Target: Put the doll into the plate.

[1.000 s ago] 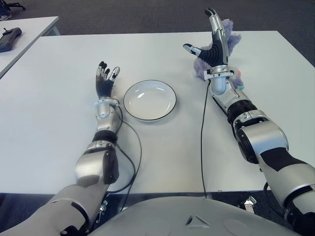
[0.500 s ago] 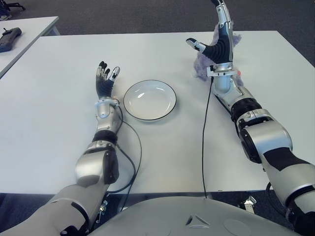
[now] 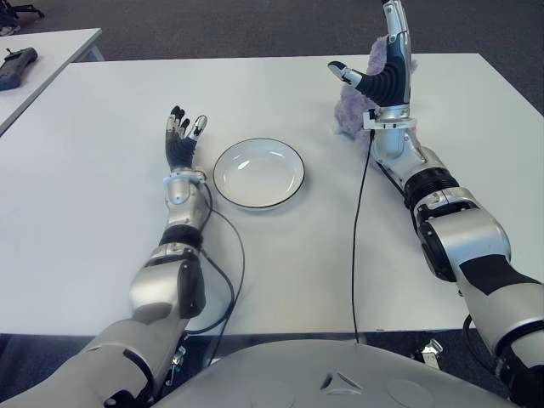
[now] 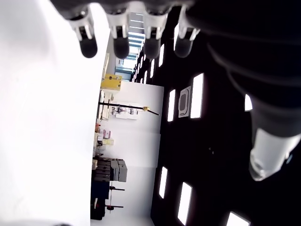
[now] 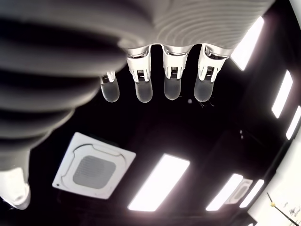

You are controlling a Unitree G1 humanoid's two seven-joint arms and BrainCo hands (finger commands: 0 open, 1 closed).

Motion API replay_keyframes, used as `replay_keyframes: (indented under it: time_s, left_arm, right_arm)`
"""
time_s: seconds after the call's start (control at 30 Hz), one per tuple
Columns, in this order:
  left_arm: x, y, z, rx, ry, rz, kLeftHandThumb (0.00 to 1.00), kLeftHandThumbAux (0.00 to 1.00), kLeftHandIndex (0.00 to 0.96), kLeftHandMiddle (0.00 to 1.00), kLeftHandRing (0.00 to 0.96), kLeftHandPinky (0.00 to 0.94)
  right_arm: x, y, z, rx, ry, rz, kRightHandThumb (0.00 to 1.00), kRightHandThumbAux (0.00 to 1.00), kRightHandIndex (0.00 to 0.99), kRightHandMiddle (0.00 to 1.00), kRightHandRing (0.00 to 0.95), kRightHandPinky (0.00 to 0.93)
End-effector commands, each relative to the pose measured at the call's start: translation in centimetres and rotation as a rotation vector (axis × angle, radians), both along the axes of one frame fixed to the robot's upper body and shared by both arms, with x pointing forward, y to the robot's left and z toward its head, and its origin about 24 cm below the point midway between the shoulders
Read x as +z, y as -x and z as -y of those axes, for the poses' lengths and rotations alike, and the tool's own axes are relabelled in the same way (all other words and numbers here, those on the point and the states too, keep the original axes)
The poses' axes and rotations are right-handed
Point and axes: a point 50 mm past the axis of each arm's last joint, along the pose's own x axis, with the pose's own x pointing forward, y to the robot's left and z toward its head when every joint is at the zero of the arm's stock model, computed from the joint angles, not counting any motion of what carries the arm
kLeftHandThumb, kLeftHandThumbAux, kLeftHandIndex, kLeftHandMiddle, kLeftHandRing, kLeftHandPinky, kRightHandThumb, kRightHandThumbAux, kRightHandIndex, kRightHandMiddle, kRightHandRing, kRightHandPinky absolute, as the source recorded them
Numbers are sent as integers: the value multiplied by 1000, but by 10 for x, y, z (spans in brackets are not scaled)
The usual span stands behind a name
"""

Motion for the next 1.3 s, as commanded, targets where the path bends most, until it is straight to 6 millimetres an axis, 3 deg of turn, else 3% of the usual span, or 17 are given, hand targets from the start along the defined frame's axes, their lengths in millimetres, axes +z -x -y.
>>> replay_keyframes:
  time_s: [0.03,0.37,0.57,0.8,1.3]
  left_arm:
    - [-126,117,12,67,150,-513,0,592,0,0,0,0]
    - [-126,116,11,68,145,-512,0,580,0,1,0,0]
    - [-125,116,11,73,150,-493,0,579,0,0,0,0]
    - [-124,116,10,81,158,-482,0,575,0,0,0,1]
    - [-124,117,8,78,148,-480,0,540,0,5,0,0]
  right_arm:
    - [7,-4,7,-37,53,-13,87,526,8,16,0,0]
    - [15,-15,35,-156,182,-131,131,469,24,0,0,0]
    - [-7,-16,55,-260,246,-251,95,426,18,0,0,0]
    - [-27,-20,57,-340,286,-371,91,405,15,0,0,4]
    - [-39,-27,61,-427,342,-532,124,406,13,0,0,26]
